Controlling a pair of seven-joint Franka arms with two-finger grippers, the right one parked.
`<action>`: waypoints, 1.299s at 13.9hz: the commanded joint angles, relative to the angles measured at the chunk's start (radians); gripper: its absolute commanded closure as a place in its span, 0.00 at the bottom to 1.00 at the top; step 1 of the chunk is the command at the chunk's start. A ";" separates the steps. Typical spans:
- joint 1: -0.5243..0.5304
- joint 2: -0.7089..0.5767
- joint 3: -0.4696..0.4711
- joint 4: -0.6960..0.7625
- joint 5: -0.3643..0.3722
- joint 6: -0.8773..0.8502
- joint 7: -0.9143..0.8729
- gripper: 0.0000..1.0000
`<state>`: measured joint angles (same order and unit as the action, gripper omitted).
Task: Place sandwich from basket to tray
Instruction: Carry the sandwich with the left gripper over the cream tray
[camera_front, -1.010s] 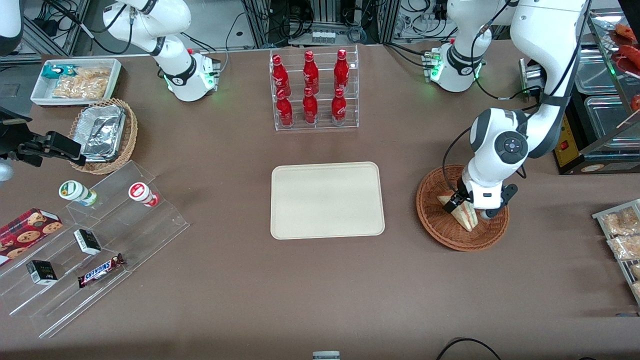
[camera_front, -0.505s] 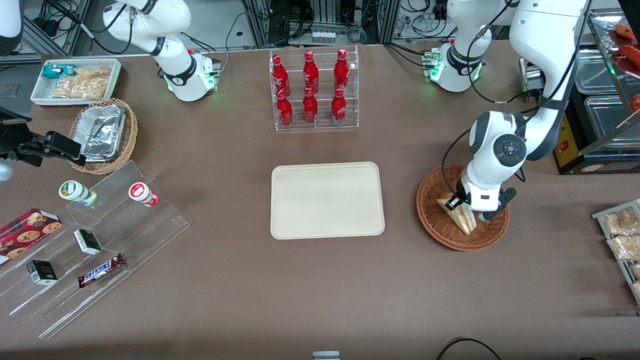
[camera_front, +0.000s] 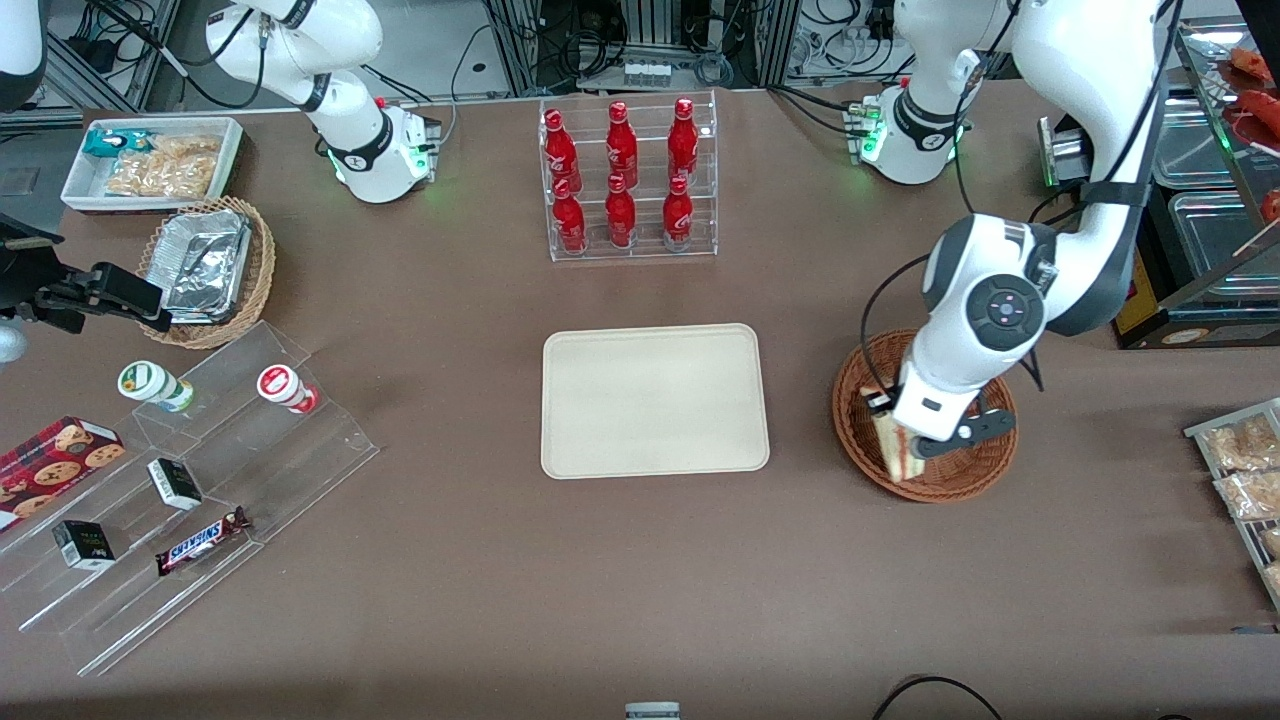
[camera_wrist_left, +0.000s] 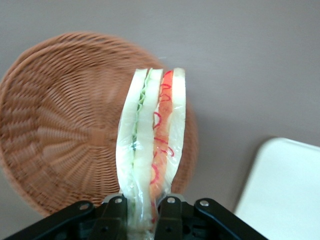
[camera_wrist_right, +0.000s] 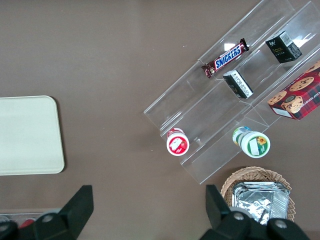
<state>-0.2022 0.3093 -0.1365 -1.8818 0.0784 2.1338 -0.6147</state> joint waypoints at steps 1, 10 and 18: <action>-0.097 0.105 0.000 0.128 -0.003 -0.028 0.009 1.00; -0.373 0.352 -0.031 0.366 -0.095 -0.023 -0.247 1.00; -0.477 0.438 -0.025 0.421 -0.080 0.054 -0.347 0.94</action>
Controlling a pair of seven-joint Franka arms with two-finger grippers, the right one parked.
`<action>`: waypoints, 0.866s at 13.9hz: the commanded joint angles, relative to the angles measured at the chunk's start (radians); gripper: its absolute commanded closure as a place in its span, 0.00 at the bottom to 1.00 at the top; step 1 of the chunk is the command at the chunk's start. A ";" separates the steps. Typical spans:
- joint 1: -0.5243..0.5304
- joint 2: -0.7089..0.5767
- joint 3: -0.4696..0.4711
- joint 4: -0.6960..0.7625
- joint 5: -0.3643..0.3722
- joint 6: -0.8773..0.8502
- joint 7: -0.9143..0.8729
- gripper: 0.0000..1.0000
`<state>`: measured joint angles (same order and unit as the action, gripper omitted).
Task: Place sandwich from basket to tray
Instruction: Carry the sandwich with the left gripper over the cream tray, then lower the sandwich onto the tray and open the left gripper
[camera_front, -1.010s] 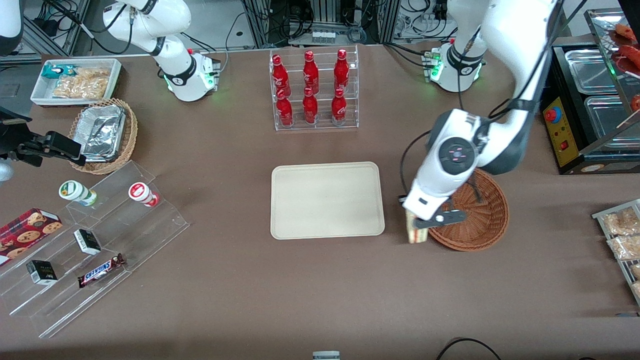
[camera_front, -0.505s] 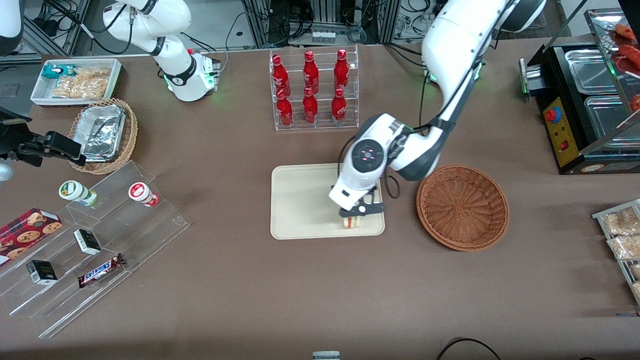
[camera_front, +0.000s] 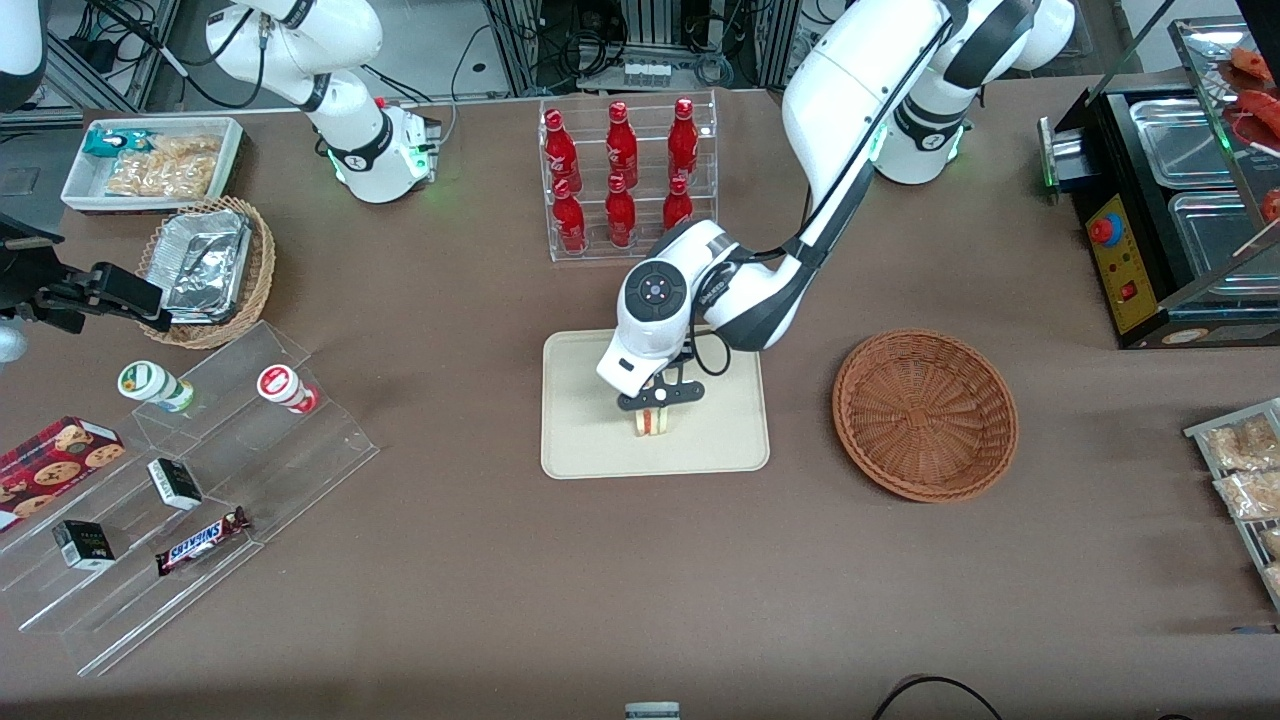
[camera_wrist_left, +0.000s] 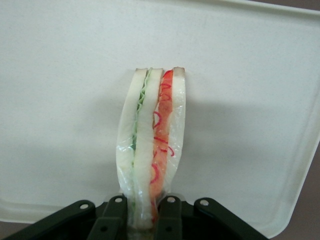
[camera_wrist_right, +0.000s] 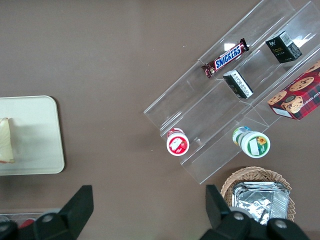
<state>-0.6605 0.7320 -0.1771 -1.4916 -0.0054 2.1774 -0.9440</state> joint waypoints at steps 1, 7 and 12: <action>-0.018 0.020 0.016 0.030 0.004 0.012 -0.018 0.62; -0.010 -0.060 0.048 0.047 0.005 -0.059 -0.004 0.00; 0.002 -0.183 0.171 0.053 -0.021 -0.273 -0.015 0.00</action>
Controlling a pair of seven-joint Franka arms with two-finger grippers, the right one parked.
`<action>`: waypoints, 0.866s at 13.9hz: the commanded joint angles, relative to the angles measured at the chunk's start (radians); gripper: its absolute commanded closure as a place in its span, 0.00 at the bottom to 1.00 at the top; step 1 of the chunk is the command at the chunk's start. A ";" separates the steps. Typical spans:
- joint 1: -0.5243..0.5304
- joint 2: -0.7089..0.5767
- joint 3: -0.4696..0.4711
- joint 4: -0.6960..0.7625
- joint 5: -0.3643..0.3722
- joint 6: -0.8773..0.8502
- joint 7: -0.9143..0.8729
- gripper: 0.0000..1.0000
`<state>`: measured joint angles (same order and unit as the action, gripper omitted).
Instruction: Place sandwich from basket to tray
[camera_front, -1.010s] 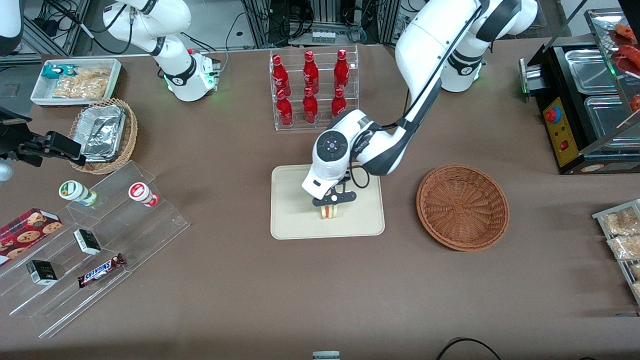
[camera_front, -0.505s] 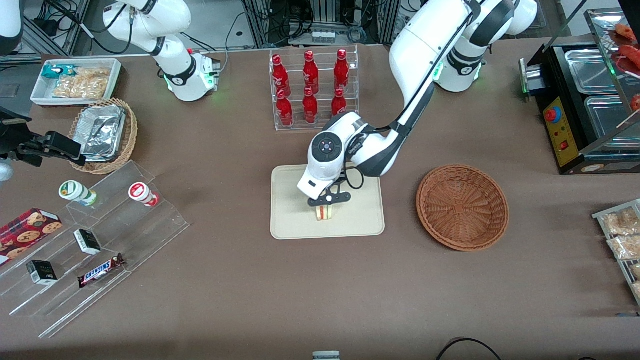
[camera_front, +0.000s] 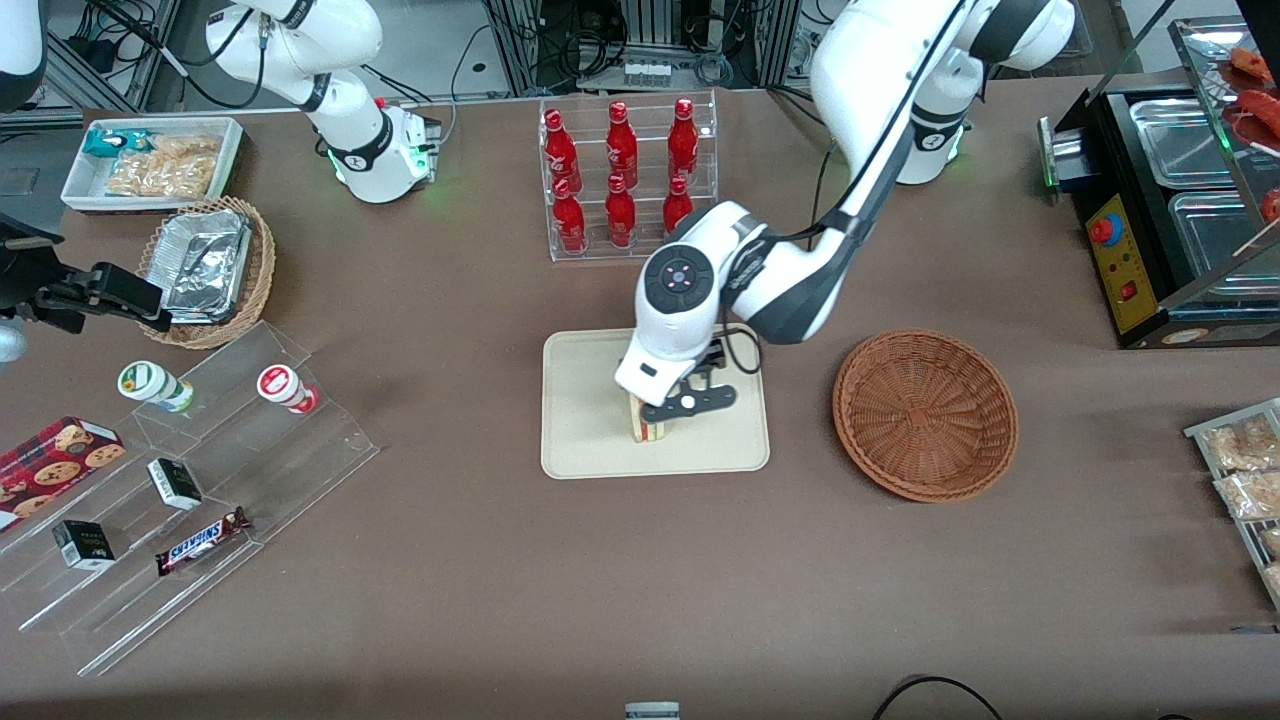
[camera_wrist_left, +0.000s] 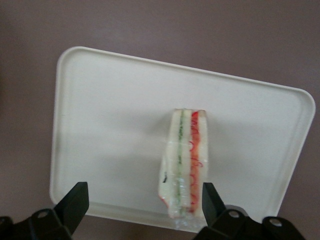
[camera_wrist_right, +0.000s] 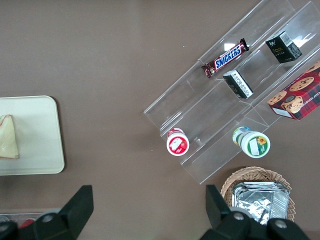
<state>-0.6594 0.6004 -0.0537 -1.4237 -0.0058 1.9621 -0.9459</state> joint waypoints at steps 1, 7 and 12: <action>0.026 -0.069 0.052 -0.023 -0.022 -0.080 -0.007 0.00; 0.148 -0.154 0.057 -0.078 -0.003 -0.192 0.132 0.00; 0.288 -0.332 0.055 -0.198 -0.003 -0.288 0.411 0.00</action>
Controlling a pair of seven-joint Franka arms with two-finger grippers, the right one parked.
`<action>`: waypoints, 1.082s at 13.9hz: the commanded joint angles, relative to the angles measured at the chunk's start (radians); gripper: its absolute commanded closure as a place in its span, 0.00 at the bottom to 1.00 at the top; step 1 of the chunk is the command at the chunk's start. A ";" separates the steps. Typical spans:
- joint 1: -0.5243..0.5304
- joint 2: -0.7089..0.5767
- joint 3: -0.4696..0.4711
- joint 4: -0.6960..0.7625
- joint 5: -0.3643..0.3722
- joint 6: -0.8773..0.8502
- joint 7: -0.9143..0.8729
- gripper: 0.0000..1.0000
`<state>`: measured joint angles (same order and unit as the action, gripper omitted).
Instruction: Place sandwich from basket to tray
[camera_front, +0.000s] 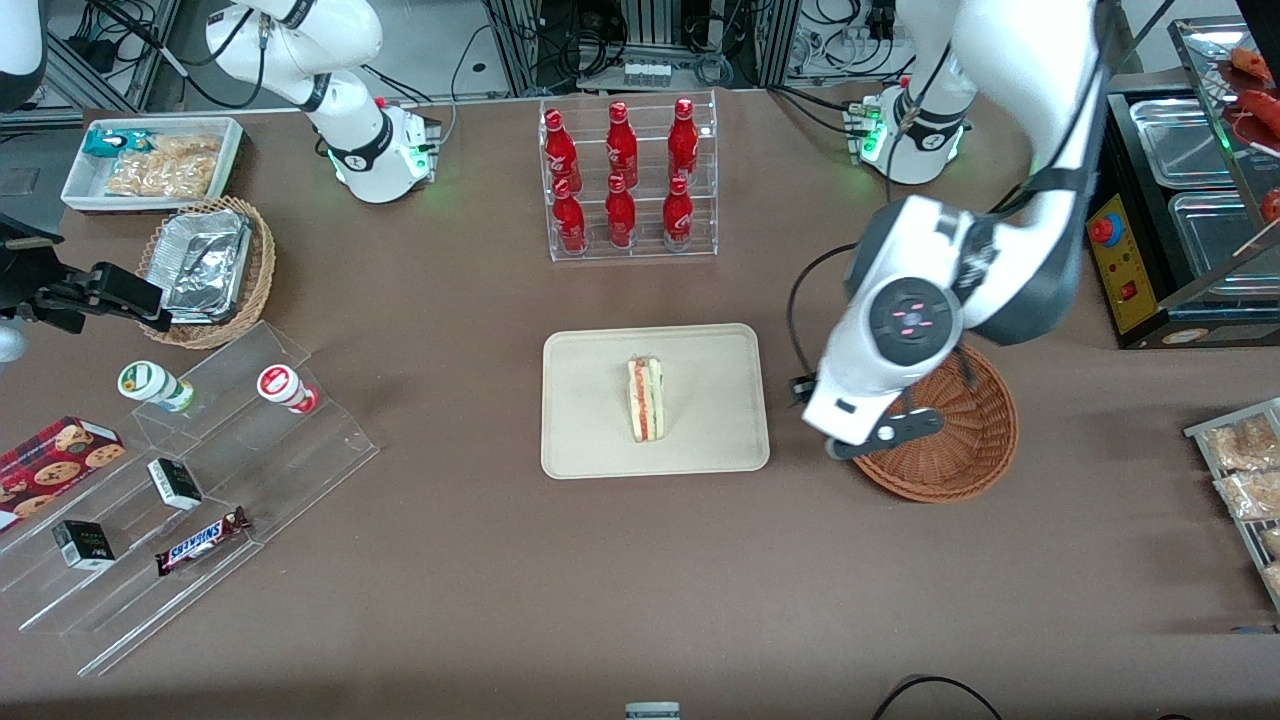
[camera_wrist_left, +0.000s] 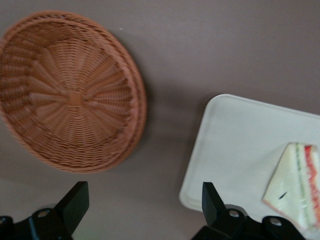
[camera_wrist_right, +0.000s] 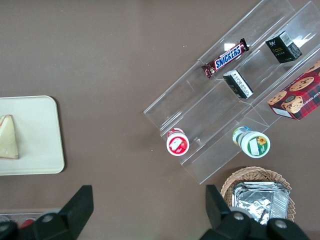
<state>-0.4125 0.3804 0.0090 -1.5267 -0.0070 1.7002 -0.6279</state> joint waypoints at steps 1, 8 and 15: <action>0.058 -0.139 -0.007 -0.107 -0.002 -0.054 0.147 0.00; 0.381 -0.345 -0.142 -0.141 -0.004 -0.255 0.494 0.00; 0.504 -0.387 -0.146 -0.076 0.029 -0.243 0.668 0.00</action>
<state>0.0801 0.0020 -0.1460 -1.6155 0.0159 1.4462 0.0137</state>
